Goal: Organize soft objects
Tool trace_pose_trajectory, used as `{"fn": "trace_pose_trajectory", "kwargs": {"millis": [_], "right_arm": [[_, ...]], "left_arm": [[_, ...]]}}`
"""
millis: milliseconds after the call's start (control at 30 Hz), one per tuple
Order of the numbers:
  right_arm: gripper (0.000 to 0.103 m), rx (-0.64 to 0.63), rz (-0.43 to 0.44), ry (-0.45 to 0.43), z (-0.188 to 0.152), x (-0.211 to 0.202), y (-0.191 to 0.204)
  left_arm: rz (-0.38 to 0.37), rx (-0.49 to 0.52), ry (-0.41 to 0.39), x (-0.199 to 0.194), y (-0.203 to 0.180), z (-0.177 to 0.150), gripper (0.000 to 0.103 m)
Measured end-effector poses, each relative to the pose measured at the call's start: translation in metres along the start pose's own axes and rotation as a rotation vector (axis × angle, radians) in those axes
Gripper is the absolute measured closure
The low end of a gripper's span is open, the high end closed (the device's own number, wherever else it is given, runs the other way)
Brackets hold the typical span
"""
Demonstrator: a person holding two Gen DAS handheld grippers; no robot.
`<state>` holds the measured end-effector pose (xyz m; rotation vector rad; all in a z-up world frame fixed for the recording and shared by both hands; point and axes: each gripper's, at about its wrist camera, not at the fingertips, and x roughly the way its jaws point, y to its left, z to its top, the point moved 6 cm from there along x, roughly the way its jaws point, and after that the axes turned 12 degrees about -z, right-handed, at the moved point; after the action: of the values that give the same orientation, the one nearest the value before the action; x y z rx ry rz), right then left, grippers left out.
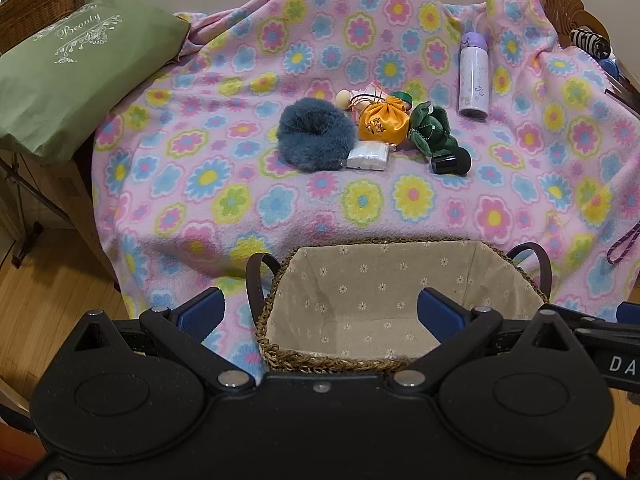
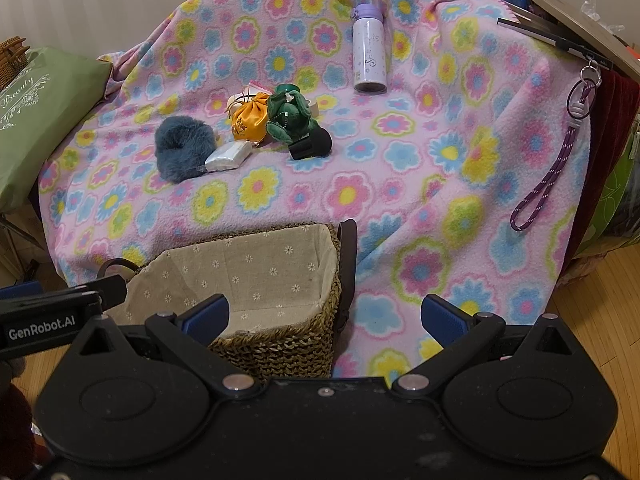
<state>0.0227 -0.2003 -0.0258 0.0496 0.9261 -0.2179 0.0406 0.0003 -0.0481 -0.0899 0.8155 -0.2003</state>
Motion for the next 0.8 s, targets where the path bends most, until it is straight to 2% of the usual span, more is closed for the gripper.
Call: {"fn": "trace_pose_trajectory", "kwargs": {"millis": [800], "right_arm": [[0.000,-0.001,0.000,0.001,-0.0013,0.0001,0.0007]], "left_arm": [[0.001,0.000,0.002,0.0003,0.0000,-0.0003,0.003]]}}
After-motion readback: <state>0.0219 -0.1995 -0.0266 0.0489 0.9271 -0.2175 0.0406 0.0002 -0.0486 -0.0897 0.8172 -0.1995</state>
